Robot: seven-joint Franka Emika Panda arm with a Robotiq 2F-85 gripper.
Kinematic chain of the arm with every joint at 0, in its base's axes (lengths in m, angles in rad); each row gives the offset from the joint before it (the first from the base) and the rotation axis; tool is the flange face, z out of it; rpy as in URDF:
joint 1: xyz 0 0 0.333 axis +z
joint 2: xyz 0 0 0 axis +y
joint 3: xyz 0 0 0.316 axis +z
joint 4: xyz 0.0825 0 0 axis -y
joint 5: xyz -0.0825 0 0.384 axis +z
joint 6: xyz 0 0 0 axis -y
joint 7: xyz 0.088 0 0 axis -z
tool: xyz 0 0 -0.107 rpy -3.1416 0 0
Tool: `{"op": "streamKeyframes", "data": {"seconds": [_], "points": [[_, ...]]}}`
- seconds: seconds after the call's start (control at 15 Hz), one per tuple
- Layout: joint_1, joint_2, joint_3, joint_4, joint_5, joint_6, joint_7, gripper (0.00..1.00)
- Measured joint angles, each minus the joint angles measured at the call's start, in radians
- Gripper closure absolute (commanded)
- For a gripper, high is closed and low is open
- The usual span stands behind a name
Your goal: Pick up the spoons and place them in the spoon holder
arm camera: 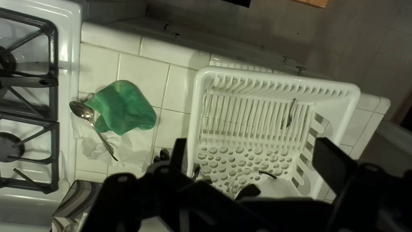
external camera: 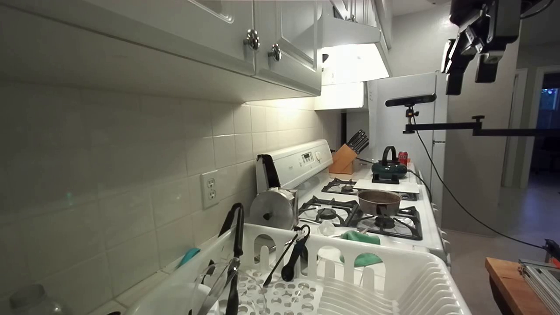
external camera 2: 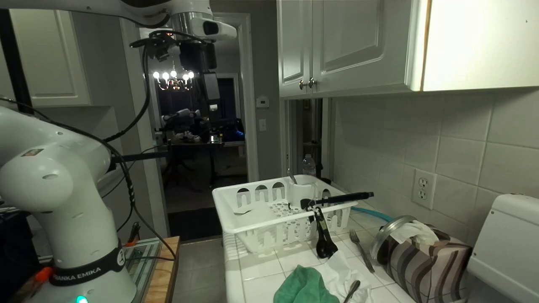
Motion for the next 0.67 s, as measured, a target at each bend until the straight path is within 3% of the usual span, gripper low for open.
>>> {"op": "streamKeyframes", "data": {"seconds": [0.33,0.67], "points": [[-0.059,0.037,-0.064,0.0,-0.085,0.051,-0.028,0.0],[-0.117,0.224,-0.142,0.011,-0.202,0.27,-0.102,0.0]]}}
